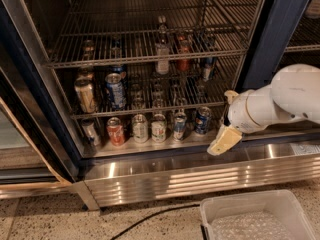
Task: Pick coke can from middle shelf of fridge
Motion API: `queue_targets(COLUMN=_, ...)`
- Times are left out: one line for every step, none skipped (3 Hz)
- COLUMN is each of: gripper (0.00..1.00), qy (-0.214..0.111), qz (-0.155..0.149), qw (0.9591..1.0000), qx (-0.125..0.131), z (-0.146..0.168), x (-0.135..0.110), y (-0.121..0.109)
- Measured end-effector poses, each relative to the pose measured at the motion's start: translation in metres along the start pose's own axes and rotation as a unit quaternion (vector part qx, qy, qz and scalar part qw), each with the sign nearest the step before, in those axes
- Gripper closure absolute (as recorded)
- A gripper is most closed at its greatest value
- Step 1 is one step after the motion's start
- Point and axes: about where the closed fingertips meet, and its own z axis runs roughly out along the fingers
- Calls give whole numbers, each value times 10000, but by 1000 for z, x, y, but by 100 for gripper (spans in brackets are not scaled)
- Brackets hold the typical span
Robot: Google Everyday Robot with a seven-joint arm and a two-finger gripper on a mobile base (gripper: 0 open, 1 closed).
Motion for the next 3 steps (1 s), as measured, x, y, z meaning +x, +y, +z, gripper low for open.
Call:
queue_targets(gripper=0, qy=-637, qz=213, qw=9969, qx=418, z=18, x=0, y=-14)
queue_targets(gripper=0, qy=-1155, qz=494, qw=9898, qx=672, z=35, x=5, y=-27)
queue_targets(gripper=0, qy=-1157, qz=497, qw=9898, qx=671, z=35, x=5, y=-27)
